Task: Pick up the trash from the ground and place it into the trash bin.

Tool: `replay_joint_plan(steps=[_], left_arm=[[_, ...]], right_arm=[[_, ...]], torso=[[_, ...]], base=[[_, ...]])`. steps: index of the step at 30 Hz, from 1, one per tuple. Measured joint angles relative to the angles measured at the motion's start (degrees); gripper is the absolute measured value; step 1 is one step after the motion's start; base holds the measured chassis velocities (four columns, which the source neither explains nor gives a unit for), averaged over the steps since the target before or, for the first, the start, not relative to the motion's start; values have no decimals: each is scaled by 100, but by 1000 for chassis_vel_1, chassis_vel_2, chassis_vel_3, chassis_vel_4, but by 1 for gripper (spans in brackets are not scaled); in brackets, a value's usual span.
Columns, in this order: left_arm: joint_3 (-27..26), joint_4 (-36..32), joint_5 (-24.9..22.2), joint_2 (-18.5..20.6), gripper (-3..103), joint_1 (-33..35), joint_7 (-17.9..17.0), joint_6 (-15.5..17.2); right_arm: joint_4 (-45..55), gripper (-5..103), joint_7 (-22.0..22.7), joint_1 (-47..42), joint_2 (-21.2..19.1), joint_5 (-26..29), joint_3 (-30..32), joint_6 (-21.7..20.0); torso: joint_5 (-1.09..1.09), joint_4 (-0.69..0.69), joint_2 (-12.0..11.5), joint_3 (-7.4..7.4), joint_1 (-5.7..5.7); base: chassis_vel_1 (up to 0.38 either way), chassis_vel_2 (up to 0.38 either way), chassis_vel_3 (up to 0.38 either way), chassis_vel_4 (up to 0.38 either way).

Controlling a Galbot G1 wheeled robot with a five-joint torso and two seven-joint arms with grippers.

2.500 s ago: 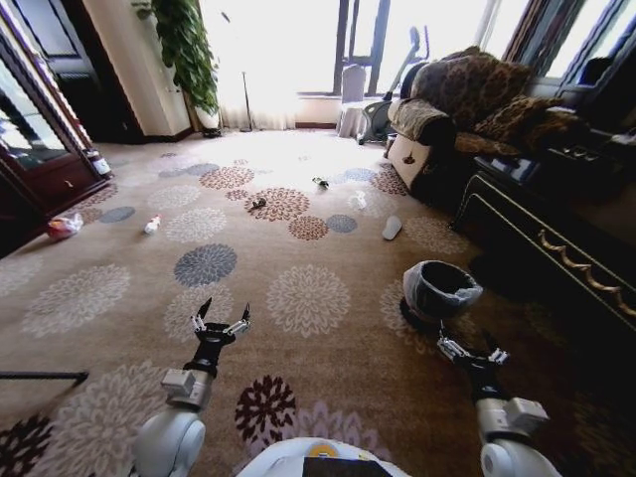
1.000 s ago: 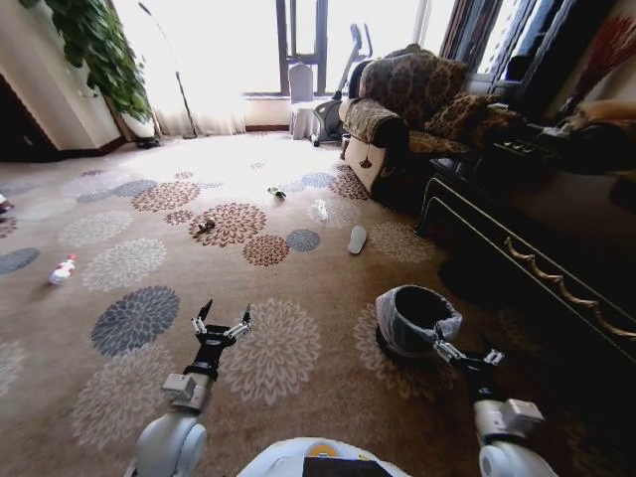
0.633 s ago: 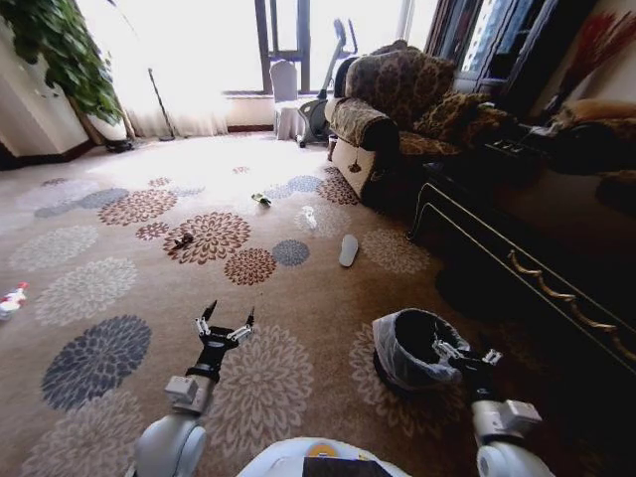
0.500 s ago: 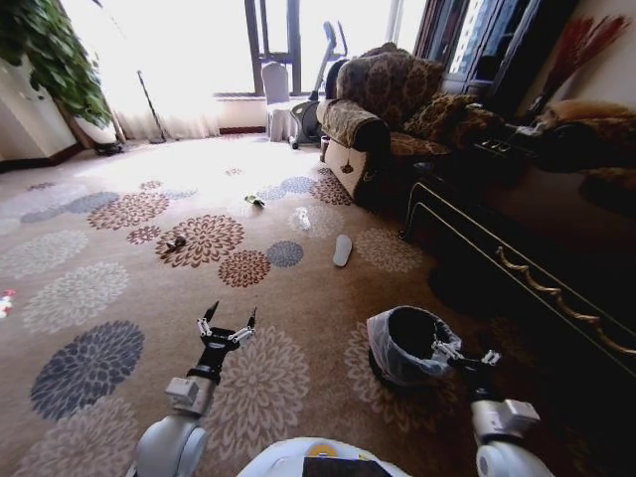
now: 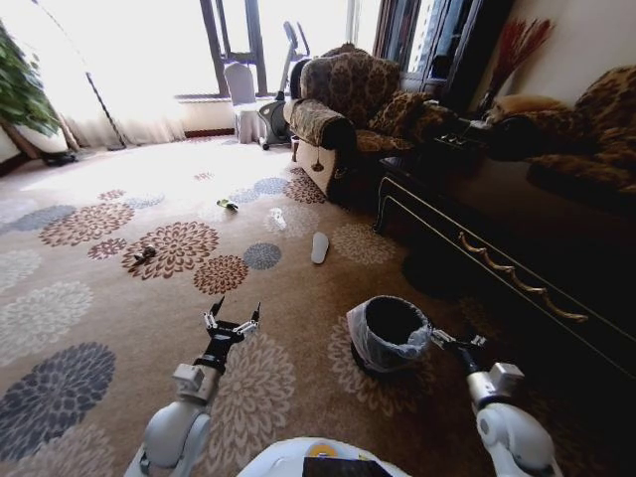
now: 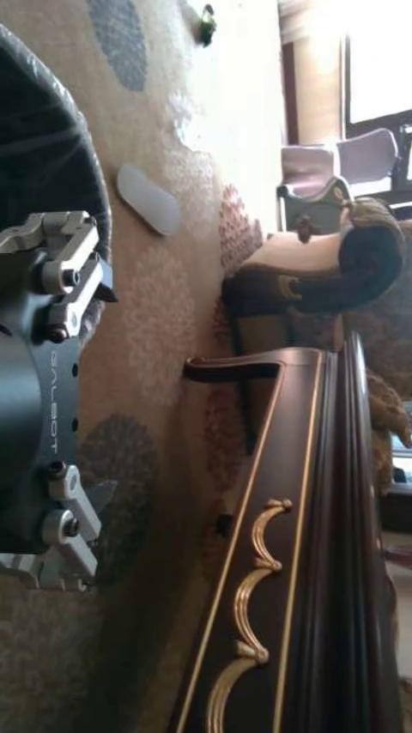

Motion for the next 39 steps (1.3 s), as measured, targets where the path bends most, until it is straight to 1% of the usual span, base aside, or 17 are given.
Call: replay_joint_plan(steps=[1, 3, 4, 7, 11, 14, 15, 18, 19, 22, 23, 25, 26, 29, 33, 37, 39], left_arm=[[-19, 33, -3, -7, 100, 4, -9, -16], [-66, 84, -3, -66, 100, -23, -31, -30], [-66, 84, -3, -66, 100, -23, -31, -30], [-62, 103, 2, -245, 100, -155, -99, 107], [-42, 107, 16, -289, 100, -184, -135, 139], [-76, 16, 53, -277, 100, -104, -141, 143], [-76, 16, 53, -277, 100, -104, -141, 143], [-98, -65, 78, -297, 100, -45, -140, 142], [-98, -65, 78, -297, 100, -45, -140, 142], [-91, -98, 129, -313, 100, -30, -145, 142], [-89, -107, 135, -317, 100, -27, -147, 142], [-88, -110, 136, -317, 100, -26, -147, 142], [-88, -124, 137, -320, 100, -21, -149, 143], [-90, -104, 131, -314, 100, -23, -151, 143], [-92, -34, 120, -314, 100, -44, -153, 140], [-86, 9, 117, -330, 100, -71, -153, 135], [-80, 27, 116, -334, 100, -82, -152, 132]], right_arm=[[-94, 100, 16, 83, -137, 50, -100, -56], [-405, 100, 63, 312, -483, 206, -426, -148], [-405, 100, 63, 312, -483, 206, -426, -148], [-920, 100, 85, 637, -842, 424, -830, -215], [-1122, 100, 154, 823, -989, 621, -987, -318], [-1419, 100, 281, 1209, -1227, 1079, -1182, -584], [-1419, 100, 281, 1209, -1227, 1079, -1182, -584], [-1690, 100, 517, 1656, -1404, 1534, -1407, -845], [-1690, 100, 517, 1656, -1404, 1534, -1407, -845], [-1792, 100, 678, 1982, -1505, 1882, -1493, -1307], [-1810, 100, 721, 2032, -1546, 1899, -1512, -1400], [-1815, 100, 736, 2045, -1564, 1900, -1518, -1429], [-1821, 100, 780, 2073, -1657, 1939, -1524, -1613], [-1791, 100, 689, 2062, -1887, 2127, -1493, -1992], [-1693, 100, 650, 2005, -2081, 2215, -1545, -2127], [-1453, 100, 720, 1911, -2139, 2469, -1570, -2316], [-1360, 100, 751, 1881, -2139, 2539, -1579, -2329]], torso=[[-1, 4, 0, 0, 0], [-1, 5, 0, 0, 0], [-1, 5, 0, 0, 0], [0, -1, 0, 0, 0], [0, -1, 0, 0, 0], [-2, 0, 0, 0, 0], [-2, 0, 0, 0, 0], [-1, 1, 0, 0, 0], [-1, 1, 0, 0, 0], [-1, 2, 0, 0, 0], [-2, 2, 0, 0, 0], [-2, 2, 0, 0, 0], [-3, 1, 0, 0, 0], [0, -1, 0, 0, 0], [-3, -1, 0, 0, 0], [-2, -1, 0, 0, 0], [-2, 0, 0, 0, 0]], base=[[0, 0, 0, 0], [0, 0, 0, 0], [0, 0, 0, 0], [0, 0, 0, 0], [0, 0, 0, 0], [0, 0, 0, 0], [0, 0, 0, 0], [0, 0, 0, 0], [0, 0, 0, 0], [0, 0, 0, 0], [0, 0, 0, 0], [0, 0, 0, 0], [0, 0, 0, 0], [0, 0, 0, 0], [0, 0, 0, 0], [0, 0, 0, 0], [0, 0, 0, 0]])
